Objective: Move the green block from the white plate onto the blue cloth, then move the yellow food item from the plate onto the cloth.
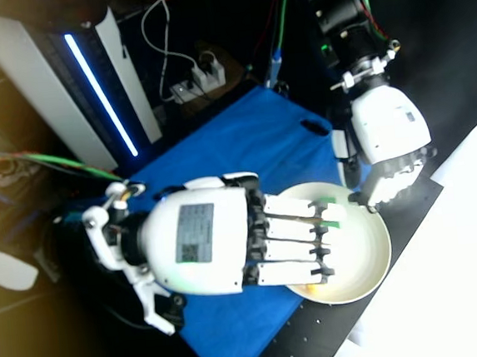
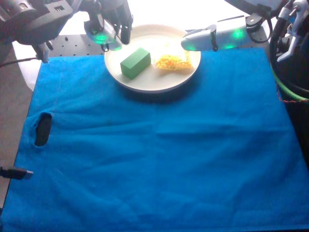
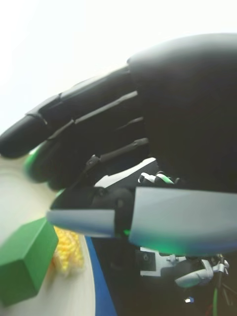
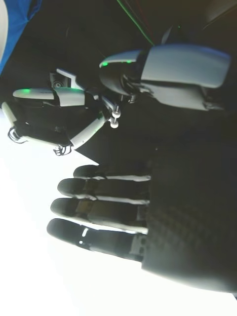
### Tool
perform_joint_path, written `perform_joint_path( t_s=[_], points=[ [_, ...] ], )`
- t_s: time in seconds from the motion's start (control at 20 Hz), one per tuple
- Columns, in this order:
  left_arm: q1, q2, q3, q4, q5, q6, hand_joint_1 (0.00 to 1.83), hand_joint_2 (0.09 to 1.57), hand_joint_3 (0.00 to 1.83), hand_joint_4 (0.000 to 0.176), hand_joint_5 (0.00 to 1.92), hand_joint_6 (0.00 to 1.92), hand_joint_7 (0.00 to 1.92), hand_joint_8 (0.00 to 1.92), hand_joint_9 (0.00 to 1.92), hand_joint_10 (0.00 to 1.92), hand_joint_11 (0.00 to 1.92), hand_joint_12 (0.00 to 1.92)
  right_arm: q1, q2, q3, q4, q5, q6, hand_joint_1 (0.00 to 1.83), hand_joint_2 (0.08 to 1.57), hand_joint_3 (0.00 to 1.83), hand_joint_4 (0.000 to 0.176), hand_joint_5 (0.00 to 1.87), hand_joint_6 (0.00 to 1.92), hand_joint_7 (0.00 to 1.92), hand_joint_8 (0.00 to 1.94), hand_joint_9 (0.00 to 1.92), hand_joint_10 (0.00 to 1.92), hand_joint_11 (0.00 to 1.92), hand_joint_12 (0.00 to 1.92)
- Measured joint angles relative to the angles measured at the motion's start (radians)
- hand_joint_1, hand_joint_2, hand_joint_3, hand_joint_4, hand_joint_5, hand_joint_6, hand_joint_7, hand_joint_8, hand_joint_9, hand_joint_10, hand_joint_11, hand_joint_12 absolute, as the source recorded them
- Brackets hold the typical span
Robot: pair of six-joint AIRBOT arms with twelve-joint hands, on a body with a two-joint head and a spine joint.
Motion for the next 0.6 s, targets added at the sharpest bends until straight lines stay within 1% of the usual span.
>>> perform_joint_path(
  t_s=[0.05, 0.1, 0.15, 0.2, 0.25, 0.3, 0.35, 0.4, 0.45, 0.5, 0.55, 0.6],
  points=[
    [0.0, -0.001, 0.0, 0.0, -0.002, 0.0, 1.25, 1.09, 0.0, 0.0, 1.08, 0.67, 1.02, 1.07, 1.19, 0.41, 1.08, 0.93, 0.0, 0.0, 0.0, 0.0, 0.0, 0.0, 0.53, 0.89, 0.0, 0.0, 0.39, 0.0, 0.53, 0.0, 0.48, 0.0, 0.17, 1.0],
    [-0.001, -0.001, 0.0, 0.002, -0.002, 0.0, 1.25, 1.09, 0.0, 0.0, 1.08, 0.67, 1.02, 1.07, 1.19, 0.41, 1.08, 0.93, 0.0, 0.0, 0.0, 0.0, 0.0, 0.0, 0.53, 0.89, 0.0, 0.0, 0.39, 0.0, 0.53, 0.0, 0.48, 0.0, 0.17, 1.0],
    [-0.001, -0.001, 0.0, 0.003, -0.002, 0.0, 1.25, 1.08, 0.0, 0.0, 1.07, 0.7, 1.05, 1.02, 1.21, 0.38, 1.08, 0.9, 0.0, 0.0, 0.0, 0.0, 0.0, 0.0, 0.52, 0.87, 0.0, 0.0, 0.42, 0.0, 0.54, 0.0, 0.49, 0.0, 0.19, 0.95],
    [-0.001, -0.001, 0.0, 0.006, -0.002, 0.0, 1.23, 1.1, 0.01, 0.0, 0.99, 0.88, 1.03, 1.0, 1.2, 0.3, 1.05, 0.78, 0.0, 0.0, 0.0, 0.0, 0.0, 0.0, 0.52, 0.86, 0.0, 0.0, 0.42, 0.0, 0.54, 0.0, 0.49, 0.0, 0.19, 0.94],
    [-0.001, -0.004, 0.0, 0.008, -0.001, 0.0, 1.25, 1.11, 0.0, 0.0, 0.91, 0.94, 1.05, 1.02, 1.2, 0.22, 1.03, 0.67, 0.0, 0.0, 0.0, 0.0, 0.0, 0.0, 0.51, 0.86, 0.0, 0.0, 0.42, 0.0, 0.55, 0.0, 0.49, 0.0, 0.21, 0.9],
    [0.0, -0.008, 0.0, 0.008, -0.002, 0.0, 1.22, 0.99, 0.0, 0.0, 0.81, 0.11, 0.91, 0.19, 1.1, 0.06, 0.91, 0.45, 0.0, 0.0, 0.0, 0.0, 0.0, 0.0, 0.5, 0.85, 0.0, 0.0, 0.41, 0.0, 0.55, 0.0, 0.5, 0.0, 0.21, 0.89],
    [0.0, -0.011, 0.0, 0.008, -0.002, 0.0, 1.22, 0.99, 0.0, 0.0, 0.81, 0.11, 0.91, 0.19, 1.1, 0.06, 0.91, 0.45, 0.0, 0.0, 0.0, 0.0, 0.0, 0.0, 0.5, 0.85, 0.0, 0.0, 0.41, 0.0, 0.55, 0.0, 0.5, 0.0, 0.21, 0.89],
    [0.002, -0.018, 0.0, 0.008, -0.003, 0.0, 1.21, 0.97, 0.0, 0.0, 0.83, 0.02, 0.93, 0.07, 1.1, 0.03, 0.91, 0.41, 0.0, 0.0, -0.002, 0.0, 0.0, 0.0, 0.5, 0.85, 0.0, 0.0, 0.39, 0.0, 0.54, 0.0, 0.49, 0.0, 0.22, 0.89],
    [0.003, -0.021, 0.0, 0.008, -0.007, 0.0, 1.2, 0.95, 0.0, 0.0, 0.81, 0.0, 0.89, 0.01, 1.07, 0.01, 0.92, 0.33, 0.0, 0.0, -0.002, 0.0, 0.0, 0.0, 0.5, 0.86, 0.0, 0.0, 0.39, 0.0, 0.53, 0.0, 0.49, 0.0, 0.22, 0.89],
    [0.005, -0.024, 0.0, 0.007, -0.01, 0.0, 1.14, 0.91, 0.0, 0.0, 0.73, 0.0, 0.75, 0.0, 0.97, 0.0, 0.91, 0.21, 0.0, 0.0, -0.002, 0.0, 0.0, 0.0, 0.5, 0.84, 0.0, 0.0, 0.38, 0.0, 0.54, 0.0, 0.49, 0.0, 0.22, 0.9],
    [0.005, -0.026, 0.0, 0.007, -0.01, 0.0, 1.14, 0.91, 0.0, 0.0, 0.73, 0.0, 0.75, 0.0, 0.97, 0.0, 0.91, 0.21, 0.0, 0.0, -0.001, 0.0, 0.0, 0.0, 0.5, 0.84, 0.0, 0.0, 0.38, 0.0, 0.54, 0.0, 0.49, 0.0, 0.22, 0.9],
    [0.005, -0.026, 0.0, 0.007, -0.014, 0.0, 1.11, 0.88, 0.0, 0.0, 0.69, 0.0, 0.74, 0.0, 0.96, 0.0, 0.91, 0.2, 0.0, 0.0, -0.001, 0.0, 0.0, 0.0, 0.5, 0.85, 0.0, 0.0, 0.37, 0.0, 0.53, 0.0, 0.5, 0.0, 0.2, 0.95]
  ],
)
